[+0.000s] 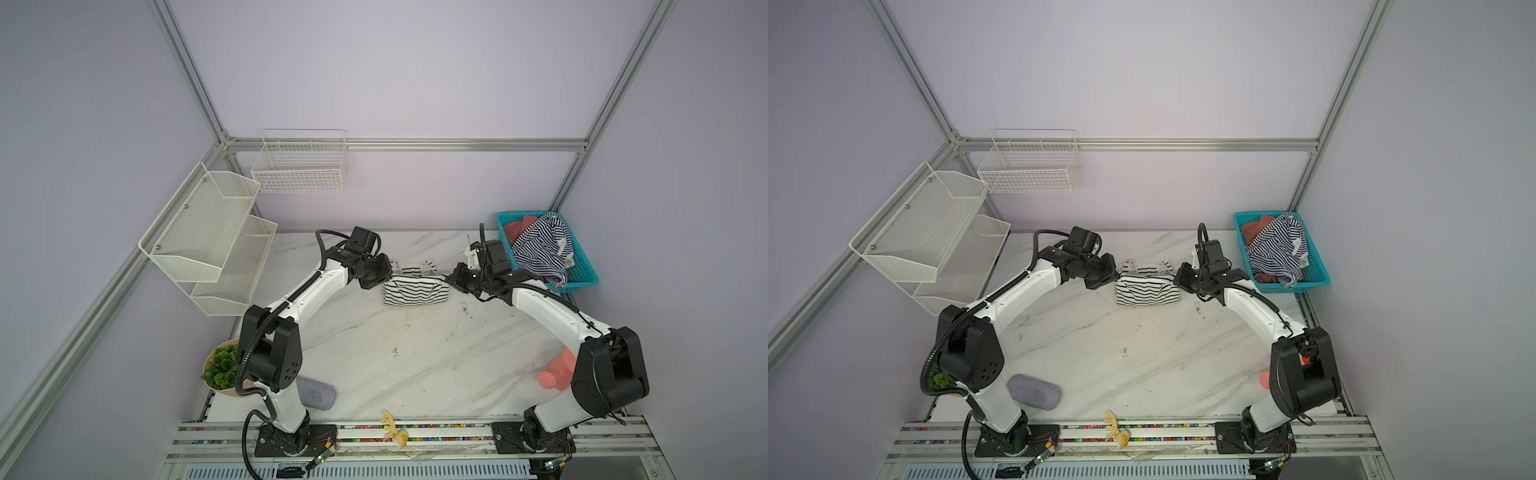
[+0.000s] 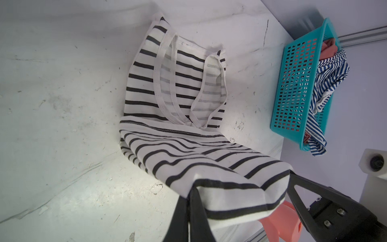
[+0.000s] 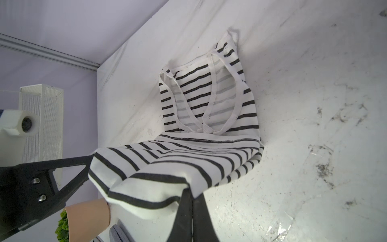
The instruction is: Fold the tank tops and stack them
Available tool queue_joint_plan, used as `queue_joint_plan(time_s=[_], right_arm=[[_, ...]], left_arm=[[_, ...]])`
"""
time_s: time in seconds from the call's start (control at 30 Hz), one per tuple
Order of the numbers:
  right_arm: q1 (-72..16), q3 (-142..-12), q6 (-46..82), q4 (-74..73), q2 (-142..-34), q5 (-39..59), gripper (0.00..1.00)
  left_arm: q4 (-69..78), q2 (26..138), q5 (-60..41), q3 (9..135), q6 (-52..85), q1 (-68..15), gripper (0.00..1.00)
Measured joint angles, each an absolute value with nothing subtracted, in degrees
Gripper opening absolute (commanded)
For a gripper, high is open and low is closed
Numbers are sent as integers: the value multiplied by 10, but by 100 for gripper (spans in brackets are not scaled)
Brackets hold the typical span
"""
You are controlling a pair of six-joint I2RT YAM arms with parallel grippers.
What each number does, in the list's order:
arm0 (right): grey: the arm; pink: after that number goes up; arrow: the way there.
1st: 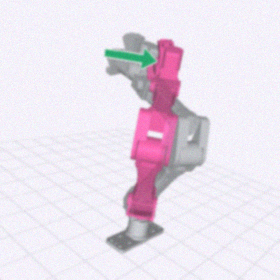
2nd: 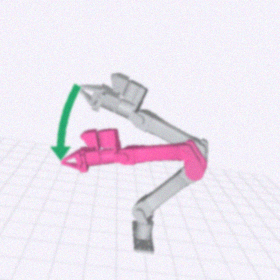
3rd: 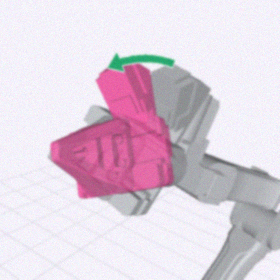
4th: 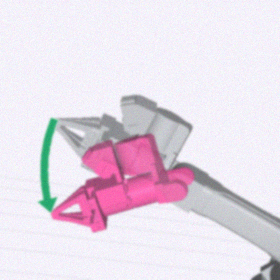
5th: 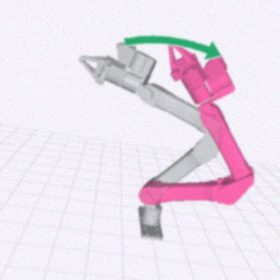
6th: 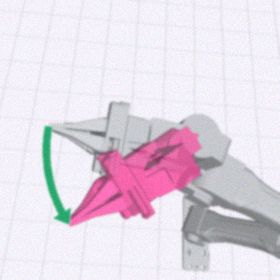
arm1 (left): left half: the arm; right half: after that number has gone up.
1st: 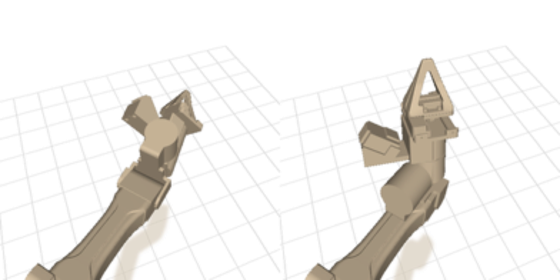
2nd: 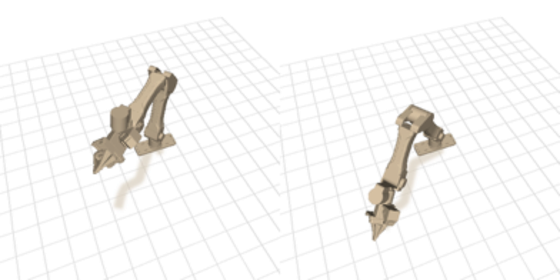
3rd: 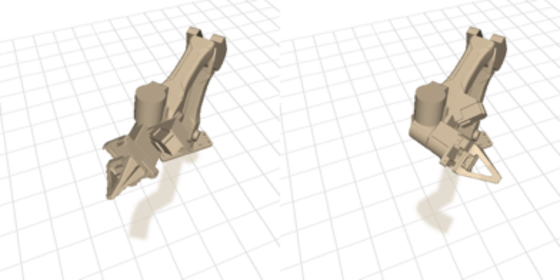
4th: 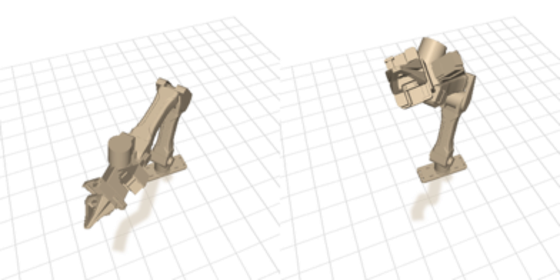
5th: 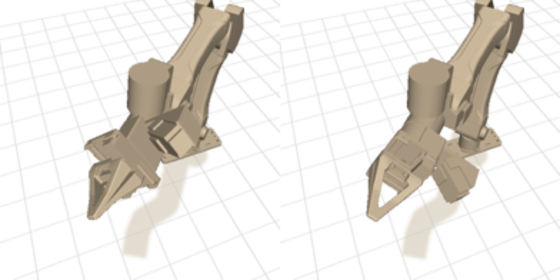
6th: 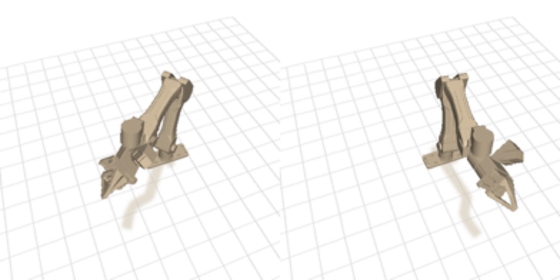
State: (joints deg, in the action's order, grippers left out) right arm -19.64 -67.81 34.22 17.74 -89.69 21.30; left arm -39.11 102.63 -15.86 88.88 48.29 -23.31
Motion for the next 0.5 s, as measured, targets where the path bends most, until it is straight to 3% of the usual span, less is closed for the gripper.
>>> queue_joint_plan(time_s=[0.5], right_arm=[[-138, -849, 309, 150, -1123, 295, 0]], left_arm=[[-391, 1219, -193, 1065, 458, -178, 3]])
